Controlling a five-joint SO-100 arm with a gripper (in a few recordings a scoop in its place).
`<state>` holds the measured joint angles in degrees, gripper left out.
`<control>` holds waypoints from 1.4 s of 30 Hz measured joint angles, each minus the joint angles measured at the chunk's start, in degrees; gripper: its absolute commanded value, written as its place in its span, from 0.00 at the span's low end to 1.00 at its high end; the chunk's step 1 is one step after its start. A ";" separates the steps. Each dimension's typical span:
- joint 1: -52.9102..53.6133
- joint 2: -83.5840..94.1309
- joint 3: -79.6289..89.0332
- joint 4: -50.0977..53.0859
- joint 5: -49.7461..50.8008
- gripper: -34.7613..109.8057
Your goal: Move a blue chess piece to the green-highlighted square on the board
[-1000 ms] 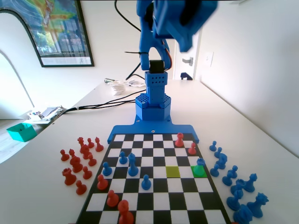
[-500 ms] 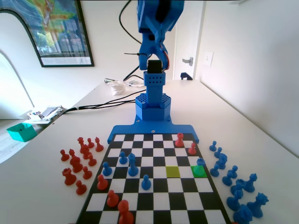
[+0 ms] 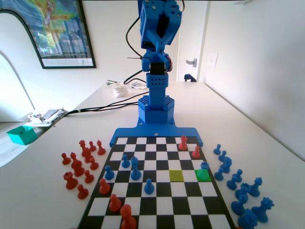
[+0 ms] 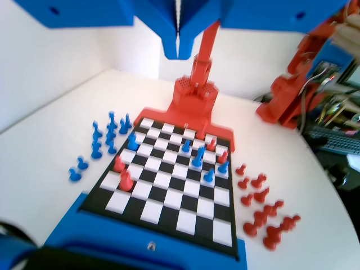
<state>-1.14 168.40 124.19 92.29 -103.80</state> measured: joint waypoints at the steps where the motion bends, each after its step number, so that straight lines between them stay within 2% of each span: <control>1: 0.18 0.26 0.18 -0.18 0.00 0.25; 42: 2.29 6.50 0.53 -1.23 1.67 0.25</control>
<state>1.14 174.90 124.72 91.05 -102.13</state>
